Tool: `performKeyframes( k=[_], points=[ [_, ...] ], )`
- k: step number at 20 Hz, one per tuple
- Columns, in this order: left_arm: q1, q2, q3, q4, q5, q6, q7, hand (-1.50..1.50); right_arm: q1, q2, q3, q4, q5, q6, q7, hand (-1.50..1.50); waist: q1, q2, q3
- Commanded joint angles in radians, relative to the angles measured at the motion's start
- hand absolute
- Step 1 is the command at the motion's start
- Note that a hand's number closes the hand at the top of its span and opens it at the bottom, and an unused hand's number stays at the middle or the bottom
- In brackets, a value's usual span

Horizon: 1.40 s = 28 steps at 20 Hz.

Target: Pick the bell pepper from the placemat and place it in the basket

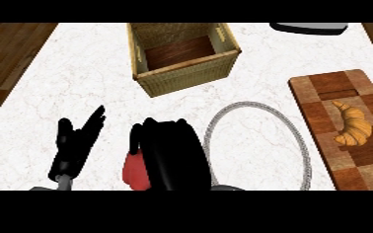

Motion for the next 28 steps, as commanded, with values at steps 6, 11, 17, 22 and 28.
performKeyframes(
  k=[6,11,17,22,28],
  points=[
    [0.050,-0.030,-0.029,0.048,-0.021,0.020,0.017,0.00,-0.368,0.002,-0.137,-0.026,-0.072,-0.272,0.251,1.50,-0.015,-0.010,-0.014],
    [0.044,0.002,0.012,0.049,0.000,0.003,0.028,0.00,-0.600,0.002,-0.296,0.097,-0.108,-0.244,0.334,1.50,-0.038,-0.009,-0.014],
    [0.064,0.005,0.020,0.037,0.000,-0.001,0.018,0.00,-0.825,0.002,-0.453,0.332,-0.175,-0.229,0.336,1.50,-0.045,-0.001,-0.013],
    [0.068,0.005,0.029,0.043,0.003,-0.010,0.017,0.00,-0.975,0.002,-0.538,0.557,-0.236,-0.215,0.274,1.50,-0.054,0.004,-0.012],
    [0.084,-0.003,0.038,0.043,-0.008,-0.009,-0.006,0.00,-1.030,0.002,-0.532,0.801,-0.270,-0.301,0.127,1.50,-0.055,0.008,-0.012]
  ],
)
